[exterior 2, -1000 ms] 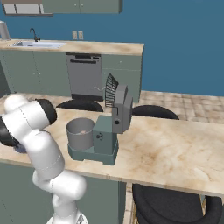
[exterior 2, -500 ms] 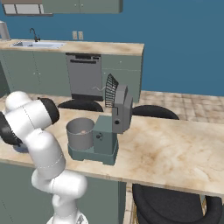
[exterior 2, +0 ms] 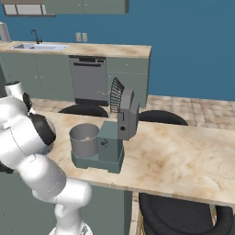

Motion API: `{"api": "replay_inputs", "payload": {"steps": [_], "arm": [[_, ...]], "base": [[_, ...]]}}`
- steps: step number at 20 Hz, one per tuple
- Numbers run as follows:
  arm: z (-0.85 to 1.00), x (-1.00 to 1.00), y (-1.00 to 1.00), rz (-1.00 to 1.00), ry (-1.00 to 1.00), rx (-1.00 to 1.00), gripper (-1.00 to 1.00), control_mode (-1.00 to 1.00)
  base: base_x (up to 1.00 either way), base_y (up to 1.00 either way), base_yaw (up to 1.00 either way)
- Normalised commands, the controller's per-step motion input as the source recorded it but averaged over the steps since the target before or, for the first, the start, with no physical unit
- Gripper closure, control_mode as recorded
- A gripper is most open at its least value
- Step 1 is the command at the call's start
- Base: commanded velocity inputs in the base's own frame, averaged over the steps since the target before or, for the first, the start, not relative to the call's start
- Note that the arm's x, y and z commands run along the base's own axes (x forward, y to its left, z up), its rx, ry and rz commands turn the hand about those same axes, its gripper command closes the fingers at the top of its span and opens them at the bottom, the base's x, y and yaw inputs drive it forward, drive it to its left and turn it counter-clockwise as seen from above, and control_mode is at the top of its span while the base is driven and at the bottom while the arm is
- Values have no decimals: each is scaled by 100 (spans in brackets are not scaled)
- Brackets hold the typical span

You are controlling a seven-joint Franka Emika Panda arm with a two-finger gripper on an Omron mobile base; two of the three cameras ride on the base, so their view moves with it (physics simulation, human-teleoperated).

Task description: Add butter and sugar cubes to the stand mixer bowl and then turn on the stand mixer to begin making frosting.

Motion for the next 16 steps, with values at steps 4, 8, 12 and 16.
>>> {"api": "replay_inputs", "payload": {"steps": [4, 8, 12, 16], "arm": [[82, -9, -56, -7, 0, 0, 100, -100], [39, 0, -74, -6, 0, 0, 100, -100], [24, 1, -84, -5, 0, 0, 100, -100], [5, 14, -77, -7, 0, 0, 100, -100]], "base": [[0, 0, 0], [0, 0, 0], [0, 0, 0], [0, 0, 0]]}}
